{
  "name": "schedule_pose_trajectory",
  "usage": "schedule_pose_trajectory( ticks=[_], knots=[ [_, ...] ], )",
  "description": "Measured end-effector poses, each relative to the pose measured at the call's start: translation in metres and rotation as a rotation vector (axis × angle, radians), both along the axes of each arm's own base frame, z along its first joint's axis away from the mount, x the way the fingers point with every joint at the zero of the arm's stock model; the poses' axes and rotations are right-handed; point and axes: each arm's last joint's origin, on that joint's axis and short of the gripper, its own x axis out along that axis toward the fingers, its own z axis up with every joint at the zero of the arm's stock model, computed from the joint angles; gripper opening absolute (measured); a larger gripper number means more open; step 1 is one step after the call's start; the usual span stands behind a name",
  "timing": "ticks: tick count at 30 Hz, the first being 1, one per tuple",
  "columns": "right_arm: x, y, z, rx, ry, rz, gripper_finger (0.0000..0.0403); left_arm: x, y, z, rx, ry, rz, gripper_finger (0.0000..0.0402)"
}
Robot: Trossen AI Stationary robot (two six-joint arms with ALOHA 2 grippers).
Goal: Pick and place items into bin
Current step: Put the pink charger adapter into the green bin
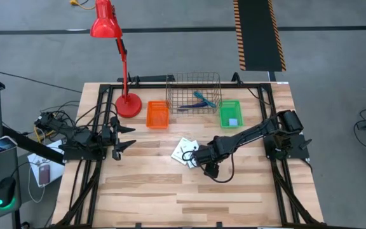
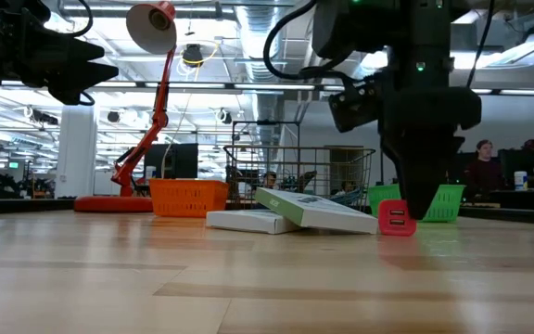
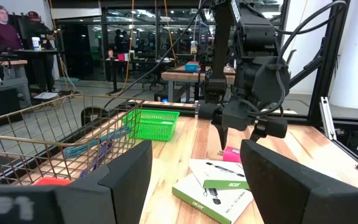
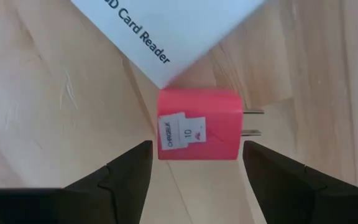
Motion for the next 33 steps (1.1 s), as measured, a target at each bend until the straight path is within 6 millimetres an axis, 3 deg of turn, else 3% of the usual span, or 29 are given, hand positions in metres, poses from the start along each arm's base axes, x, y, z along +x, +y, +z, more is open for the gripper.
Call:
schedule_pose_trajectory(
  ticks=[19, 28, 33],
  knots=[
    [0.007, -0.012, 0.000, 0.006, -0.041, -0.002, 0.0241, 0.000, 0.000, 0.000, 0.000, 0.000, 0.000, 0.0233],
    [0.007, -0.014, 0.000, 0.008, -0.040, 0.007, 0.0162, 0.000, 0.000, 0.000, 0.000, 0.000, 0.000, 0.0233],
    [0.007, -0.014, 0.000, 0.009, -0.037, 0.008, 0.0161, 0.000, 0.000, 0.000, 0.000, 0.000, 0.000, 0.0233]
  ],
)
